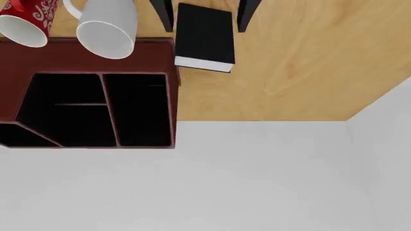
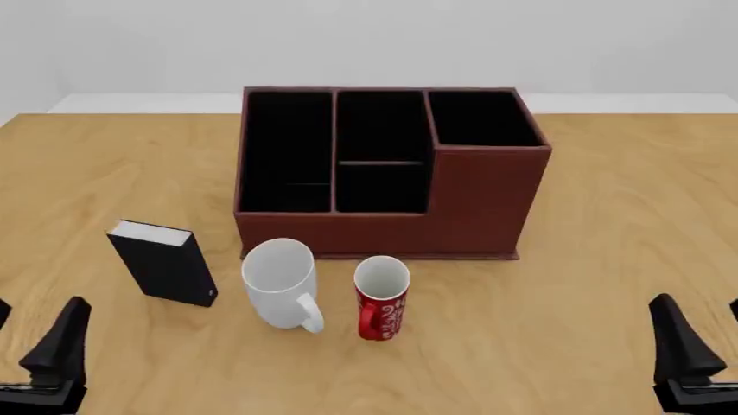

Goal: Pick up the white mug and place it to the right of the caddy.

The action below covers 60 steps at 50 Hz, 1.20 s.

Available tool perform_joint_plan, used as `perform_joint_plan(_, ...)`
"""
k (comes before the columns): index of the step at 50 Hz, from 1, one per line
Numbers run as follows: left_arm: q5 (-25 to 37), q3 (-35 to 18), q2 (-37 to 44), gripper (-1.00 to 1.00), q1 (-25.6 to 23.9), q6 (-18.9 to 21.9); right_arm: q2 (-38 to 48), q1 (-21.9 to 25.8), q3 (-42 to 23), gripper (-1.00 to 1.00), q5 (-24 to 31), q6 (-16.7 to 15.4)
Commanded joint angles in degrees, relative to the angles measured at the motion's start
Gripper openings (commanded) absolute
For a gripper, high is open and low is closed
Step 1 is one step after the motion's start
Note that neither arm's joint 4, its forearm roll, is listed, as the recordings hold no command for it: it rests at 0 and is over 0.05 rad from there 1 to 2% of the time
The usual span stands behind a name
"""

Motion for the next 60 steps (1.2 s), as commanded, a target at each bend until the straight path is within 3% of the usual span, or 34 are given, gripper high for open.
perform_joint_plan(1, -0.07, -0.15, 0.26, 1.00, 0.00, 0.00, 0.33, -1.19, -0.12, 1.00, 0.59, -0.63)
perform_joint_plan(11, -0.07, -0.15, 0.26, 1.00, 0.00, 0.00, -0.07, -0.15, -2.35, 1.00, 1.66, -1.50)
perform_joint_plan(28, -0.07, -0.15, 0.26, 1.00, 0.00, 0.00, 1.79, 5.63, -20.82, 1.00, 15.75, -7.77)
perform_joint_plan(44, -0.07, -0.15, 0.26, 1.00, 0.00, 0.00, 17.65, 14.36, -37.21, 1.00, 19.31, -18.67)
perform_joint_plan(60, -0.07, -0.15, 0.26, 1.00, 0.00, 0.00, 34.59, 22.82, -49.11, 1.00, 21.50, -25.45)
